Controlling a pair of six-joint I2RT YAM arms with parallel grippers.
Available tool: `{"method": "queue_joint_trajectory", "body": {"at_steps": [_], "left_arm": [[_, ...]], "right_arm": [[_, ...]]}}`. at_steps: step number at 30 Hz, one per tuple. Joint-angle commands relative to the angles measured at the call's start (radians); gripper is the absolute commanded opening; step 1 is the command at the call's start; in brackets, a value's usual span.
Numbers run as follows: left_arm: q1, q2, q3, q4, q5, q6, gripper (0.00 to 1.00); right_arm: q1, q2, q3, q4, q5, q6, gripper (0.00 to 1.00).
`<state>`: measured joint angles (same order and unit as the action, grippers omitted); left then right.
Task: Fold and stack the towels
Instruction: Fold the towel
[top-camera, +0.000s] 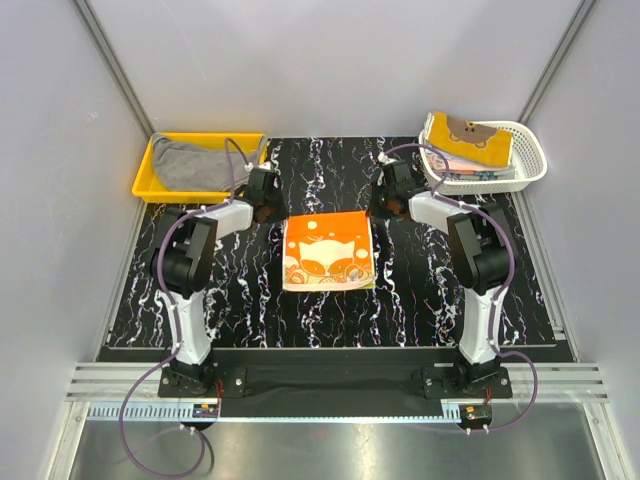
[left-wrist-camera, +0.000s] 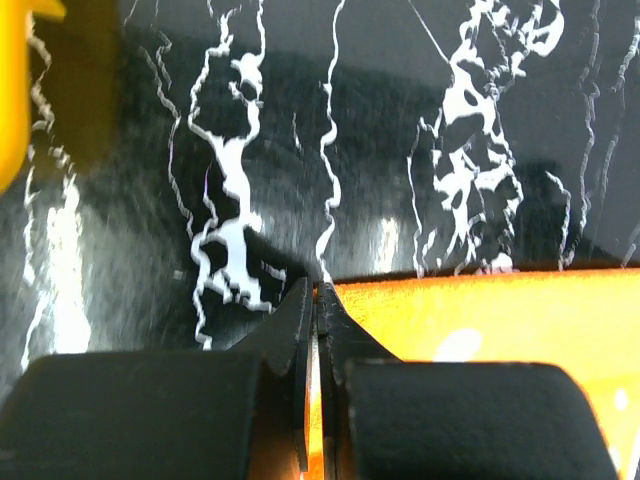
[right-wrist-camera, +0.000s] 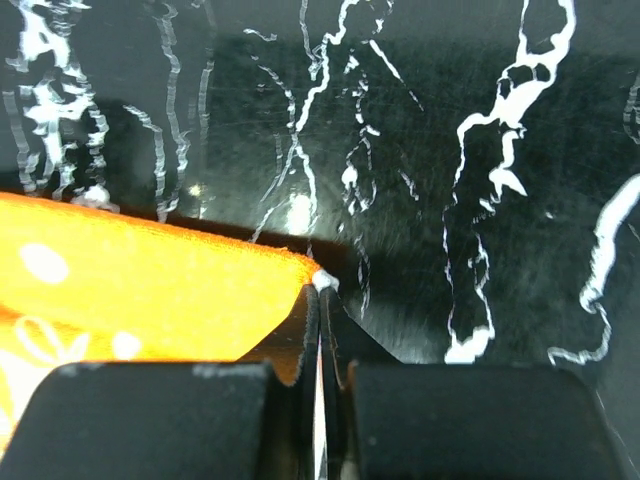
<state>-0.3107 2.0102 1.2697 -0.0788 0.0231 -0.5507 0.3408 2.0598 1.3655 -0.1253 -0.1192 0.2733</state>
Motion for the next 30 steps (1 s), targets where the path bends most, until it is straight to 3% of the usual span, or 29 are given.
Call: {"method": "queue_joint_trajectory", "body": {"at_steps": [1,10,19,30], "left_arm": [[0.001,-0.116,-0.056,0.120,-0.008,0.002,0.00],[0.001,-0.257,-0.147,0.180,0.011,-0.021,0.00],[-0.018,-0.424,-0.343,0.251,0.040,-0.072,0.00],[-0.082,-0.574,-0.469,0.146,-0.006,-0.095,0.00]], "right_arm": [[-0.003,-0.137,-0.032,0.042,0.013,0.004,0.00],[-0.002,-0.280,-0.179,0.116,-0.031,0.059,0.00],[-0.002,-0.403,-0.348,0.168,-0.051,0.102,0.00],[0.013,-0.595,-0.555,0.170,-0.089,0.150,0.00]]}}
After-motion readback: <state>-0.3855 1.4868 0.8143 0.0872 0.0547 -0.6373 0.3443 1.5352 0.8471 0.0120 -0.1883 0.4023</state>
